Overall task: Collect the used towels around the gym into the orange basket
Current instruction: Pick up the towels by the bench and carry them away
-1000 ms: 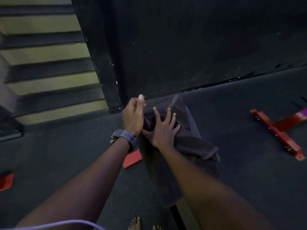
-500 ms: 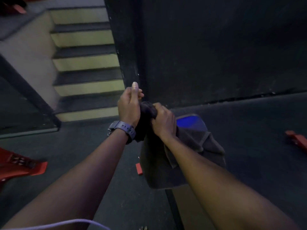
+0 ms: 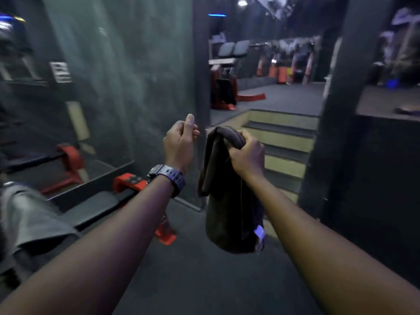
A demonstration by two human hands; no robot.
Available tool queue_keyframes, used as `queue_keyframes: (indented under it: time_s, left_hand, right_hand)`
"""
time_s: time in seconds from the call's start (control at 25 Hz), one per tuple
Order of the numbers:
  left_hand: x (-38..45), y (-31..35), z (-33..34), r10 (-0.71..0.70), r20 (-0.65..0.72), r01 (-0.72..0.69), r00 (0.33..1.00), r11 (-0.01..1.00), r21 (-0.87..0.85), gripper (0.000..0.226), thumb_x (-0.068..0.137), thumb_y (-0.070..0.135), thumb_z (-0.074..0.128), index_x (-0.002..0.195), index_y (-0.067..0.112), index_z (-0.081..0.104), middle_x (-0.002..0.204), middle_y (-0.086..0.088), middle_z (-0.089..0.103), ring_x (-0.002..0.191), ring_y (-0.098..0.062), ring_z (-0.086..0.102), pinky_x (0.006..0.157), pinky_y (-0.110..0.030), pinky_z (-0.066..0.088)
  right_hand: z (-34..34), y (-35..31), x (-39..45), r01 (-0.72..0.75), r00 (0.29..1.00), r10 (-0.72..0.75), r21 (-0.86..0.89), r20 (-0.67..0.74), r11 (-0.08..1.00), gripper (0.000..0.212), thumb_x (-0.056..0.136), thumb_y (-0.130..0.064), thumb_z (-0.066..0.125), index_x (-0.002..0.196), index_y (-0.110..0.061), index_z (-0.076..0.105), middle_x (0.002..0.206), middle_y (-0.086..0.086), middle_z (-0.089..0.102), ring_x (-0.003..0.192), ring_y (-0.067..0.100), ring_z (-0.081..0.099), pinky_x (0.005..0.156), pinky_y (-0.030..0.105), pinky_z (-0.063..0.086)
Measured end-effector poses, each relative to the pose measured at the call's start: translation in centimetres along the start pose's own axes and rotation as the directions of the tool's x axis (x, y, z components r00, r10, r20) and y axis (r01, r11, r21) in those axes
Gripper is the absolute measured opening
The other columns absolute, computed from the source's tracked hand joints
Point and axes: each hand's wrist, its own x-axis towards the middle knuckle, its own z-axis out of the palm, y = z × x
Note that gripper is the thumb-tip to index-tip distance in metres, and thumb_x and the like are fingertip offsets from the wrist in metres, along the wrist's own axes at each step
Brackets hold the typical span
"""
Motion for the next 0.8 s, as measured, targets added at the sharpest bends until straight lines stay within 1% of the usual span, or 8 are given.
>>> queue_keyframes:
  time_s: [0.12,0.28,0.36,0.4,0.48,0.6,0.72,0.8]
  left_hand:
    - [3.3,-0.8,-10.4,0.012,-0.173,0.003,0.985,0.996,0.086,0.052,0.077,0.073,0.045,0.069,0.025,0.064,0.067,0.005,0.071,0.067,-0.013,0.066,0.074,-0.035,0.051]
    - [5.4,-2.7,-23.9,0.018,-0.379,0.047,0.925,0.986,0.162,0.051,0.084,0.07,0.048,0.07,0.023,0.065,0.068,0.003,0.07,0.068,-0.018,0.064,0.073,-0.041,0.05]
    - [5.3,-3.9,-29.8,0.013,-0.476,0.091,0.88,0.976,0.196,0.049,0.092,0.063,0.047,0.071,0.022,0.065,0.07,0.0,0.07,0.07,-0.02,0.065,0.073,-0.039,0.051]
    - [5.1,-4.5,-32.4,0.018,-0.513,0.111,0.858,0.969,0.221,0.05,0.091,0.064,0.045,0.072,0.022,0.065,0.072,-0.001,0.071,0.071,-0.022,0.066,0.074,-0.04,0.052]
    - [4.6,-6.1,-36.3,-0.01,-0.573,0.176,0.82,0.956,0.236,0.055,0.083,0.072,0.043,0.07,0.023,0.065,0.072,-0.002,0.072,0.074,-0.025,0.068,0.078,-0.047,0.055]
    - [4.5,-9.0,-40.6,-0.053,-0.66,0.257,0.749,0.942,0.216,0.058,0.079,0.076,0.043,0.07,0.023,0.065,0.07,-0.002,0.071,0.071,-0.025,0.068,0.08,-0.054,0.057]
    - [6.2,-12.1,-42.1,-0.06,-0.696,0.287,0.716,0.934,0.214,0.057,0.081,0.073,0.045,0.072,0.021,0.065,0.069,-0.002,0.071,0.071,-0.024,0.067,0.081,-0.054,0.056]
    - [8.2,-14.0,-42.4,-0.066,-0.708,0.308,0.703,0.926,0.219,0.055,0.085,0.069,0.045,0.074,0.019,0.065,0.068,0.001,0.071,0.071,-0.023,0.068,0.08,-0.05,0.056]
  right_hand:
    - [8.2,-4.6,-0.4,0.05,0.991,-0.06,0.087,0.123,0.995,0.024,0.084,-0.039,0.072,0.104,-0.026,0.069,0.101,0.005,0.075,0.099,0.03,0.069,0.083,0.04,0.055]
    - [19.0,-8.8,-2.4,0.07,0.954,-0.12,0.182,0.276,0.981,0.024,0.087,-0.035,0.074,0.104,-0.02,0.071,0.1,0.007,0.075,0.099,0.028,0.068,0.076,0.028,0.045]
    - [24.3,-10.4,-4.1,0.063,0.92,-0.136,0.204,0.367,0.977,0.022,0.086,-0.034,0.074,0.103,-0.02,0.071,0.098,0.006,0.075,0.098,0.028,0.068,0.075,0.027,0.045]
    - [26.7,-11.2,-4.8,0.056,0.903,-0.14,0.21,0.407,0.976,0.022,0.086,-0.035,0.074,0.102,-0.021,0.07,0.098,0.006,0.074,0.098,0.028,0.068,0.076,0.029,0.047]
    - [30.6,-11.8,-5.7,0.056,0.873,-0.145,0.198,0.466,0.978,0.022,0.084,-0.038,0.073,0.102,-0.024,0.069,0.098,0.006,0.074,0.097,0.03,0.068,0.077,0.033,0.05]
    - [36.6,-12.7,-6.4,0.075,0.819,-0.178,0.206,0.545,0.976,0.024,0.084,-0.04,0.072,0.101,-0.025,0.069,0.098,0.006,0.074,0.097,0.031,0.068,0.079,0.037,0.053]
    - [42.5,-12.6,-5.8,0.084,0.763,-0.217,0.239,0.61,0.967,0.023,0.082,-0.041,0.07,0.099,-0.025,0.069,0.095,0.006,0.074,0.093,0.032,0.068,0.079,0.042,0.055]
    - [46.0,-12.0,-4.8,0.082,0.738,-0.238,0.266,0.631,0.96,0.023,0.082,-0.039,0.071,0.099,-0.024,0.069,0.096,0.008,0.074,0.094,0.033,0.067,0.076,0.039,0.053]
